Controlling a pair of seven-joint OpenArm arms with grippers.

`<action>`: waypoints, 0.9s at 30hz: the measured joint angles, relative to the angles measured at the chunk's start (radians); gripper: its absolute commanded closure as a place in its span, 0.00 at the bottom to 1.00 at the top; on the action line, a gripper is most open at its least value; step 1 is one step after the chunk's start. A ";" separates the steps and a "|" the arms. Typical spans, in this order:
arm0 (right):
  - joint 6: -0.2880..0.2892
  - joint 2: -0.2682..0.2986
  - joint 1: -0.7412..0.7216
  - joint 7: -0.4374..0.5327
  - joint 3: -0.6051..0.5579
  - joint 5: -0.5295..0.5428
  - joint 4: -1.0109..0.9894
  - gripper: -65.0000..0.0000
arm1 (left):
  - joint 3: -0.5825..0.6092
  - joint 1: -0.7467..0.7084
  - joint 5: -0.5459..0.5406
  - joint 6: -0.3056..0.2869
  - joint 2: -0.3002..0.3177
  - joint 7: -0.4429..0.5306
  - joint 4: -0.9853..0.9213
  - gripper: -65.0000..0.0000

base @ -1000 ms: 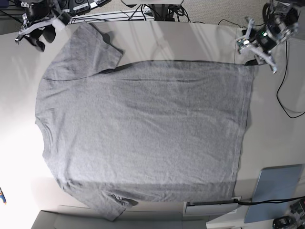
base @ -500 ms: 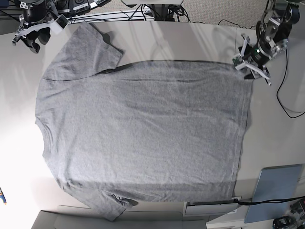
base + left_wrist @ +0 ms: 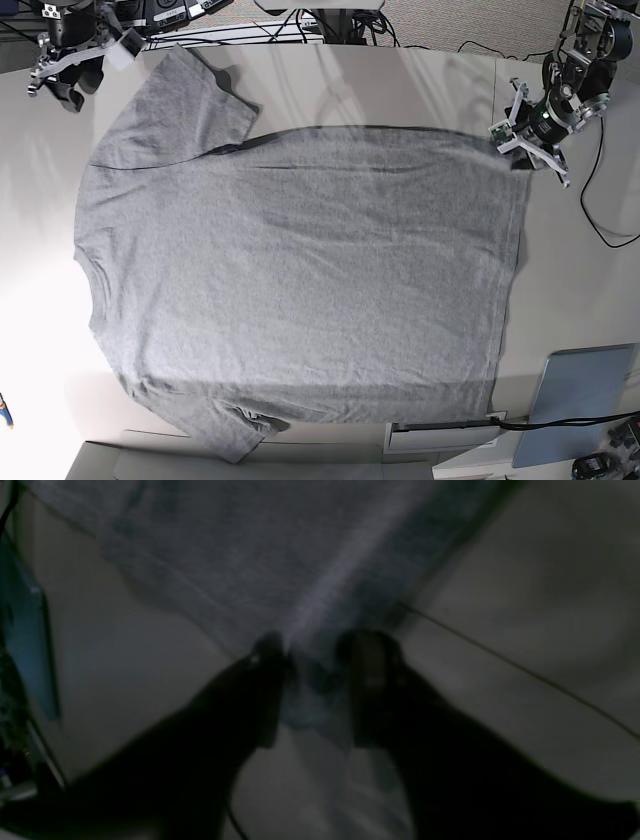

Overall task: Fold the T-shirt properly
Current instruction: 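Lower both grippers and pinch the shirt's shoulder corners near the collar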

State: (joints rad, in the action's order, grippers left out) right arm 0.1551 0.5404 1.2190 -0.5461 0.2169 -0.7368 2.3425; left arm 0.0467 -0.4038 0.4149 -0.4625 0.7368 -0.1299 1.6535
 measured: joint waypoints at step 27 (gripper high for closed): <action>0.257 0.204 -0.259 0.193 -0.162 0.071 -0.287 0.59 | -0.002 -0.002 0.012 0.002 -0.049 -0.018 -0.002 1.00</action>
State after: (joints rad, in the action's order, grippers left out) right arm 0.4126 0.7444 0.9596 -0.3531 0.0547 -0.6662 2.0556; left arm 0.0444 -0.4061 0.4271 -0.4610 0.6876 -0.1482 1.6520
